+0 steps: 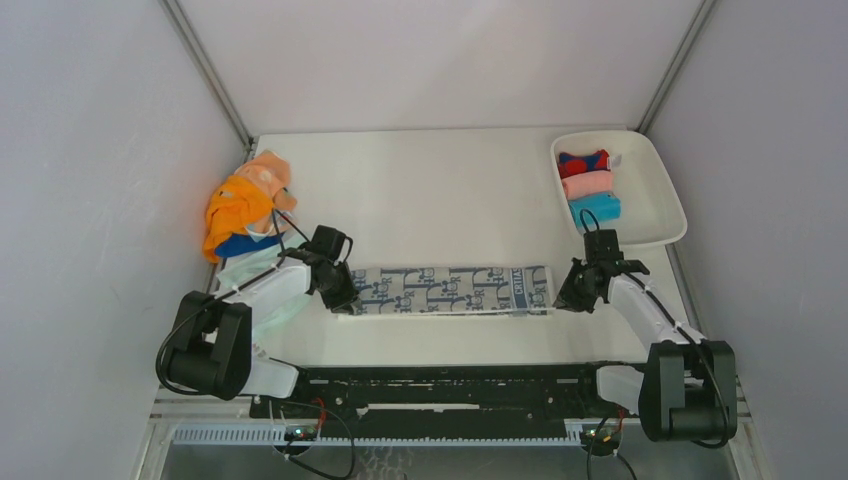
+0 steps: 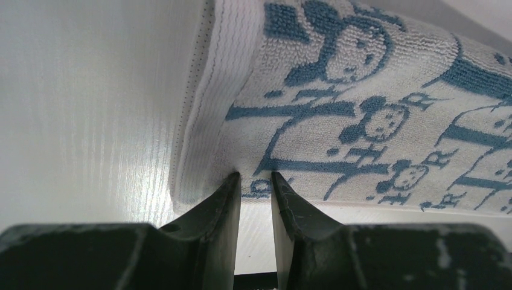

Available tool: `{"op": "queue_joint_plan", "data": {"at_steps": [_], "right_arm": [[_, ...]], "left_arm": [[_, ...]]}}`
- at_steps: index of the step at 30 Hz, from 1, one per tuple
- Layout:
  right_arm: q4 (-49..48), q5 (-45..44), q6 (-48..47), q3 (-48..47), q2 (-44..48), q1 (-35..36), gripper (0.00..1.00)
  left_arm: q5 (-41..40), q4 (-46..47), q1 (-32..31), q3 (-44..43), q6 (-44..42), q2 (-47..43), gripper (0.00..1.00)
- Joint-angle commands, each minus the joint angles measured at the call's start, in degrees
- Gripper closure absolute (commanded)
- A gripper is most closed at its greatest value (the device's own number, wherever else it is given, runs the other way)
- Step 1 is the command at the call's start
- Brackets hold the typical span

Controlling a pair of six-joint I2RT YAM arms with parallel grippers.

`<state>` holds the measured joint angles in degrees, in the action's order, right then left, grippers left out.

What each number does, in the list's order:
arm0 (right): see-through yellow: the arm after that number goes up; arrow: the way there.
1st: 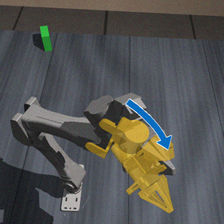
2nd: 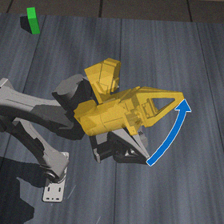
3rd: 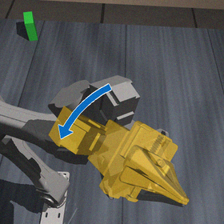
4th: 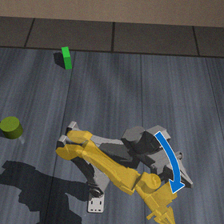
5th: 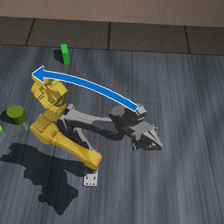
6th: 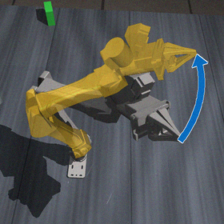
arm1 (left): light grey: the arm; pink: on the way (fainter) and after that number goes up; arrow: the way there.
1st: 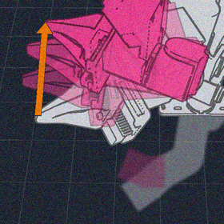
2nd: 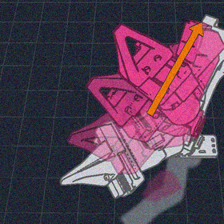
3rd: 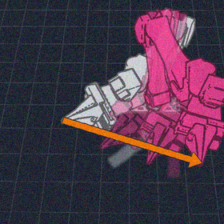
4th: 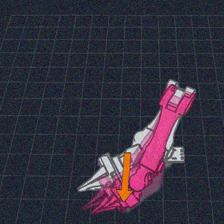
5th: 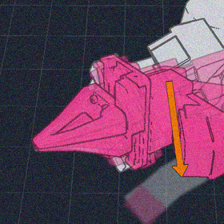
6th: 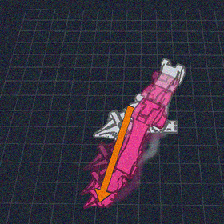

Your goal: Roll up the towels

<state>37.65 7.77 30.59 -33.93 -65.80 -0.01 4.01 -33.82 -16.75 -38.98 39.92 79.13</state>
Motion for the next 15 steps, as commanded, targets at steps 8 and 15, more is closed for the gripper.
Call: {"op": "queue_joint_plan", "data": {"at_steps": [8, 15], "right_arm": [[-0.04, -3.04, 2.92, 0.88, -2.82, 0.27, 0.91], [-0.31, -4.41, 3.64, 1.04, 1.13, 1.23, 0.87]], "left_arm": [[-4.01, -3.27, -0.03, -0.46, -1.16, 2.0, 0.69], [-3.68, -3.46, -0.03, -1.09, -0.9, 0.38, 0.68]]}}
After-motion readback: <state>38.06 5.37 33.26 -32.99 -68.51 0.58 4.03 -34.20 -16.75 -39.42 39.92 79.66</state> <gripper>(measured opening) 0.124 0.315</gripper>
